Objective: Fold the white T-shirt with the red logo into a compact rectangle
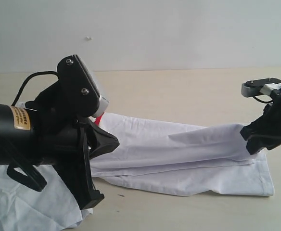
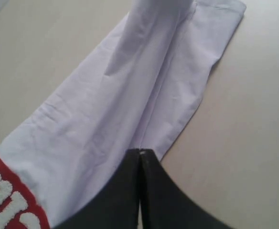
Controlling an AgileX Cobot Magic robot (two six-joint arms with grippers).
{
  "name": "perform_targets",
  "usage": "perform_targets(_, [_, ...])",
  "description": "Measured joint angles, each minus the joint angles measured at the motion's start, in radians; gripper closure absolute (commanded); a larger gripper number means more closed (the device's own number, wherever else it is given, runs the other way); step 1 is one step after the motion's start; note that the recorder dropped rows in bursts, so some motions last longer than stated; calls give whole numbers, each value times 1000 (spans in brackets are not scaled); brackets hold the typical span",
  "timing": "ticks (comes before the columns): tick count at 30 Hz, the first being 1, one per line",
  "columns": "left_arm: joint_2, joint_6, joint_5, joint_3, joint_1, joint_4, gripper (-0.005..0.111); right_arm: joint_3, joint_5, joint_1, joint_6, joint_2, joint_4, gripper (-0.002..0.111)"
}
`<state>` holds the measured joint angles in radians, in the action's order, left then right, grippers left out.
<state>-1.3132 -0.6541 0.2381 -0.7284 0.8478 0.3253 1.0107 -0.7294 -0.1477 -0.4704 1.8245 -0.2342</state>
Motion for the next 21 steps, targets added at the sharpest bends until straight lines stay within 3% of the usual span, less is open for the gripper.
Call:
perform_targets(4, [0, 0, 0, 0, 0, 0, 107, 2, 30, 0, -8, 5, -17, 60])
perform_targets(9, [0, 0, -2, 0, 0, 0, 107, 2, 32, 0, -194, 49, -230, 63])
perform_targets(12, [0, 0, -2, 0, 0, -2, 107, 2, 42, 0, -290, 57, -330, 75])
perform_targets(16, [0, 0, -2, 0, 0, -2, 107, 2, 82, 0, -326, 57, -365, 106])
perform_targets(21, [0, 0, -2, 0, 0, -2, 107, 27, 66, 0, -331, 48, -374, 108])
